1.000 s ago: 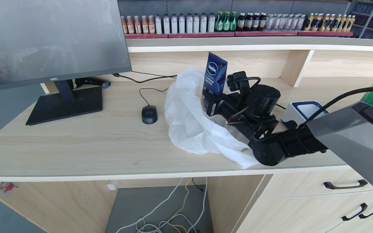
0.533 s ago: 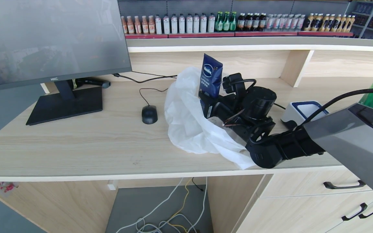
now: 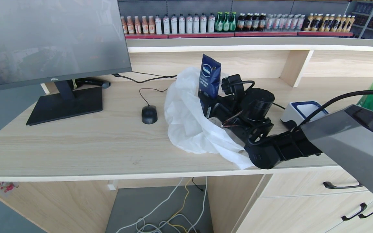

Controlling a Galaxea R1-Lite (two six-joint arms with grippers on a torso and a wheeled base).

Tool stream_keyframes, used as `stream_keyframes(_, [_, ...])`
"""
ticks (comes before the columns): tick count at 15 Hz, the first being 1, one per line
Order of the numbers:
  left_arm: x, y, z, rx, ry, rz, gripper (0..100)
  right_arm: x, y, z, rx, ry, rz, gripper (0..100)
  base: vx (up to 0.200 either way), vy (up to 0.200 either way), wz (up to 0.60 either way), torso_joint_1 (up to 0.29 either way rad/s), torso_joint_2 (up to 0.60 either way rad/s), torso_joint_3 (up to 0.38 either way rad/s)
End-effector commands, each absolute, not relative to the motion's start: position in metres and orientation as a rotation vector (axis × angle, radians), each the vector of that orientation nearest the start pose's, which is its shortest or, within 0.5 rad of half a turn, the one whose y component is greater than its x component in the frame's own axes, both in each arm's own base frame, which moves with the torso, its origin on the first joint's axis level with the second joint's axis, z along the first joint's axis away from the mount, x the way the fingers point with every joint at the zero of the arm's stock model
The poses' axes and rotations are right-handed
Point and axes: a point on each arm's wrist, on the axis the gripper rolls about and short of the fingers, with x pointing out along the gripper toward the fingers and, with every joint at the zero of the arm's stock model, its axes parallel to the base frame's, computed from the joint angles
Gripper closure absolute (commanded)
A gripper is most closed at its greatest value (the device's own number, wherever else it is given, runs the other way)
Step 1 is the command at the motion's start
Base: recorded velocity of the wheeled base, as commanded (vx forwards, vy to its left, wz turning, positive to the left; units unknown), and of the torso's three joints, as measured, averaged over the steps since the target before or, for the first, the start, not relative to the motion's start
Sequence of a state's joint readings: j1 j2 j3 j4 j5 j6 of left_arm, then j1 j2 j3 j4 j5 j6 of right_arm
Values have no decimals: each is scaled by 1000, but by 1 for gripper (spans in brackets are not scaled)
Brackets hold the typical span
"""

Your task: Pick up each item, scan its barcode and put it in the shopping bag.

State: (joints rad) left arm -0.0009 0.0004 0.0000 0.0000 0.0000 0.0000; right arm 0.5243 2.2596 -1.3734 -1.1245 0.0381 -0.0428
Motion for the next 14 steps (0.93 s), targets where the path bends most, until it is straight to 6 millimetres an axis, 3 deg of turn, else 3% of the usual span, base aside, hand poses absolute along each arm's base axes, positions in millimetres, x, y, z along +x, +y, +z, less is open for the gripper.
stream_keyframes(1, [-23, 0, 75, 0, 0, 0, 0, 398, 231, 165, 14, -235, 556, 100, 0, 0, 0, 0, 0, 0])
stream_keyframes(2, [-23, 0, 75, 0, 0, -2, 0, 398, 231, 165, 14, -238, 555, 0, 0, 0, 0, 0, 0, 0])
stream_keyframes(11, [-23, 0, 75, 0, 0, -2, 0, 391, 226, 187, 43, -337, 551, 0, 0, 0, 0, 0, 0, 0])
stream_keyframes(12, [-23, 0, 75, 0, 0, 0, 0, 382, 221, 209, 54, -383, 549, 0, 0, 0, 0, 0, 0, 0])
stream_keyframes(14, [-23, 0, 75, 0, 0, 0, 0, 375, 216, 223, 59, -408, 547, 0, 0, 0, 0, 0, 0, 0])
